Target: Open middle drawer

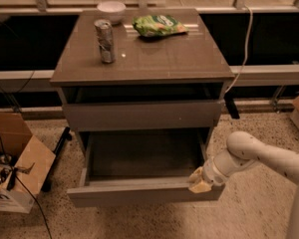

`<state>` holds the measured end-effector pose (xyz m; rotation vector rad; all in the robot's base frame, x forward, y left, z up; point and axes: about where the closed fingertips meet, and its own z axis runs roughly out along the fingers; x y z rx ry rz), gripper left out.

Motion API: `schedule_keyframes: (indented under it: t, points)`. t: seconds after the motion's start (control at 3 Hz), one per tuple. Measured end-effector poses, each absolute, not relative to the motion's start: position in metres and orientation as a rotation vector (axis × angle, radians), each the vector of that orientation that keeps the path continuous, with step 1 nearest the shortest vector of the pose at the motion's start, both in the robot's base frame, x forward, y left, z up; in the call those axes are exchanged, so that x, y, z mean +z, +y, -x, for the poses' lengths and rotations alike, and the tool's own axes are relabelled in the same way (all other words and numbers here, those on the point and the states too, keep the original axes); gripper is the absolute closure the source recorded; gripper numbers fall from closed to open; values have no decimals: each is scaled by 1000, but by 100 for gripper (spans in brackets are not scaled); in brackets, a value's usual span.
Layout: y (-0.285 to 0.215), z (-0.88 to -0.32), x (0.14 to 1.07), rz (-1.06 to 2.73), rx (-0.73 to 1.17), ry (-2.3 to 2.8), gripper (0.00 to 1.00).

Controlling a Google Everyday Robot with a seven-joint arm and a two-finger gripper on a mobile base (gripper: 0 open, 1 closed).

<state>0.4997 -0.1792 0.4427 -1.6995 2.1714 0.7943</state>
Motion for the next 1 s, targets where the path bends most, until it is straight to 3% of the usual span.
schedule_keyframes:
  t: [0.67,1.0]
  points:
    - [-184,-480,446,1680,807,2204,54]
    - [-184,-480,446,1681,809,2204,23]
